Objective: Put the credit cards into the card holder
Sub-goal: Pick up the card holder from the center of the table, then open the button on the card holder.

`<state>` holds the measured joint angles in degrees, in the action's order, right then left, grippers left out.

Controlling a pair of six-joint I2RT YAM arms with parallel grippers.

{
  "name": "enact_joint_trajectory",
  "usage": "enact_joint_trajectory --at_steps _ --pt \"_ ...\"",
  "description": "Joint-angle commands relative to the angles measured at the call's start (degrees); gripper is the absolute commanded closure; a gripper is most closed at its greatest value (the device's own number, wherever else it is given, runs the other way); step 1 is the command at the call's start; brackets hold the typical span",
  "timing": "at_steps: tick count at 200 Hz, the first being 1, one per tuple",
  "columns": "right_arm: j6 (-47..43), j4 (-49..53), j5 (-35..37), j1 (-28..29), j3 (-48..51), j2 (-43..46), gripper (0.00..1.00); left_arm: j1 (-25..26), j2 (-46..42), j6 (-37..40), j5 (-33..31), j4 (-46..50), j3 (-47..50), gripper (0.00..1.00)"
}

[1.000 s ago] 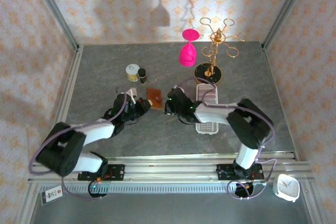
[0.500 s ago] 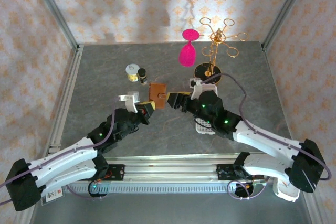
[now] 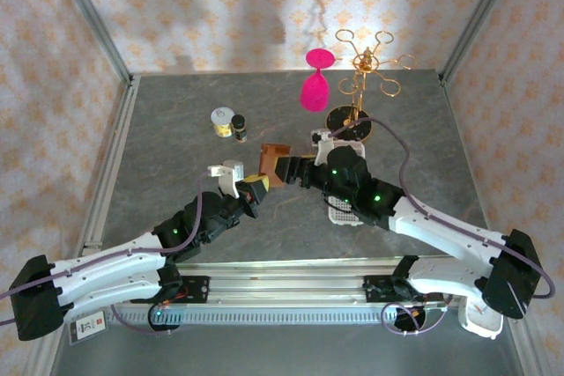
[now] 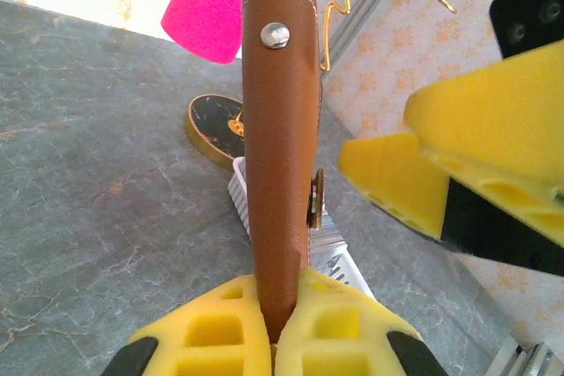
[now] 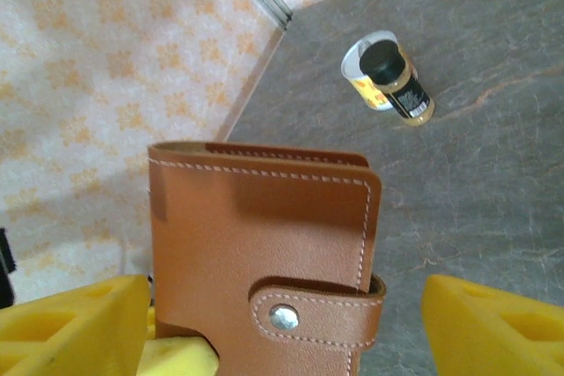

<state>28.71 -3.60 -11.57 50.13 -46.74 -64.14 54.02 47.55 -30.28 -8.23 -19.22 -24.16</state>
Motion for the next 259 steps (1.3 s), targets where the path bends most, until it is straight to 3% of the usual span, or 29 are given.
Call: enact_joint_trajectory --at_steps 1,62,80,111,139,150,201,238,259 --pt "-0.97 3.53 0.92 0.40 -2.32 -1.17 0.20 0.47 -1.22 0.77 -1.61 -3.96 -0.58 1.00" --pt "0.15 8.76 5.64 0.40 -4.76 -5.29 0.20 0.47 -1.40 0.49 -0.45 -4.07 -0.58 1.00" --pt "1.50 14.98 12.95 0.41 -6.15 -7.93 0.21 0.48 -2.20 0.25 -2.35 -3.59 -0.04 1.00" --pt "5.07 25.07 29.13 0.41 -7.42 -12.42 0.32 0.48 -4.69 -0.28 -6.71 -2.99 1.30 1.00" --pt "8.50 26.47 34.56 0.38 -5.86 -11.23 0.38 0.52 -5.98 -1.20 -9.21 -0.31 1.71 1.00" --pt "8.09 23.68 32.47 0.41 -4.50 -8.73 0.38 0.52 -6.22 -1.68 -9.41 0.37 1.88 1.00" --pt "-0.22 -3.22 8.48 0.34 7.32 6.16 0.34 0.47 -6.70 -2.45 -7.37 -1.36 3.18 1.00" --pt "-0.93 -9.22 -3.26 0.40 8.07 7.55 0.35 0.48 -4.64 -2.45 -2.84 -2.80 2.90 1.00" --pt "-0.53 -8.77 -2.77 0.41 7.31 6.74 0.36 0.49 -3.90 -2.95 -0.01 -3.89 2.46 1.00"
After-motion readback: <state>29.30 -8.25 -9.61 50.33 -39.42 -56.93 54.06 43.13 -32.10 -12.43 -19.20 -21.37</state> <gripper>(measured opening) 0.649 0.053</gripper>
